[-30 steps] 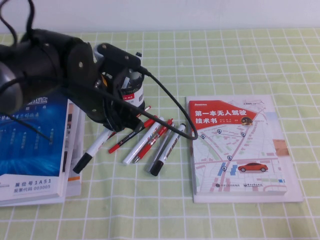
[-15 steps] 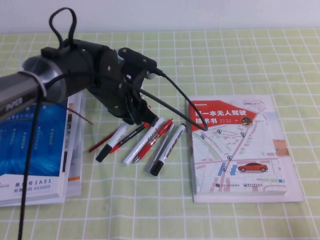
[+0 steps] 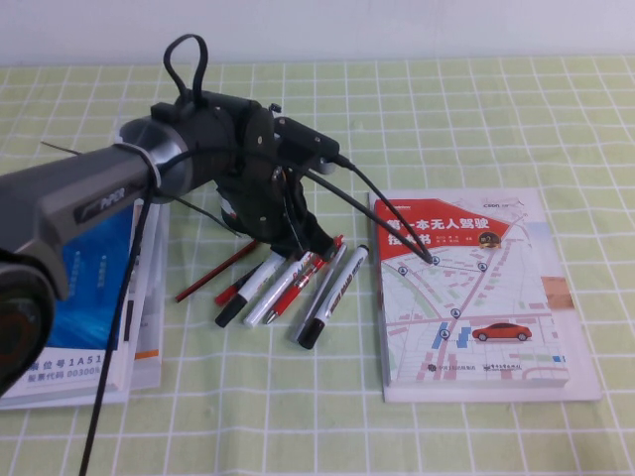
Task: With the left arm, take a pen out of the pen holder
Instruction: Place the pen on the table
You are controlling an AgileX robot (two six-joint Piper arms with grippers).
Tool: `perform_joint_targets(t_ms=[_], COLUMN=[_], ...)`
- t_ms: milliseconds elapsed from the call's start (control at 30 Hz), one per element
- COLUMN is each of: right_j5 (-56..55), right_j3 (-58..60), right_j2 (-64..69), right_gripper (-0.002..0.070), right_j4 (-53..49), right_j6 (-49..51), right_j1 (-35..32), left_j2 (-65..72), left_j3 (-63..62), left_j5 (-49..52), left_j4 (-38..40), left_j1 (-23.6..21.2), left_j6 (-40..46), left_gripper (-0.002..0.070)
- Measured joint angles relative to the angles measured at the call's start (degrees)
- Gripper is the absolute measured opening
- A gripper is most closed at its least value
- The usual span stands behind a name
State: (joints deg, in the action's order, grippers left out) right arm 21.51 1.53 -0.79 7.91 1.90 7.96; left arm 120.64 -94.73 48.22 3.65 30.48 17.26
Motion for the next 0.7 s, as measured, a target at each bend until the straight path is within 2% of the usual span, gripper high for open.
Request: perform_joint_targets(t_ms=[700], right_j5=[0.00], right_j3=[0.00], right_j2=[0.00], right_gripper=[-0.0014], right_j4=[0.00], right_j6=[0.00], right_j1=[0.00], left_j2=[2.20], left_j3=[-0.86], left_j5=[-0.25], left_j4=[0.13], left_j1=[0.00], left_j6=[0.09], left_gripper=[0.0123])
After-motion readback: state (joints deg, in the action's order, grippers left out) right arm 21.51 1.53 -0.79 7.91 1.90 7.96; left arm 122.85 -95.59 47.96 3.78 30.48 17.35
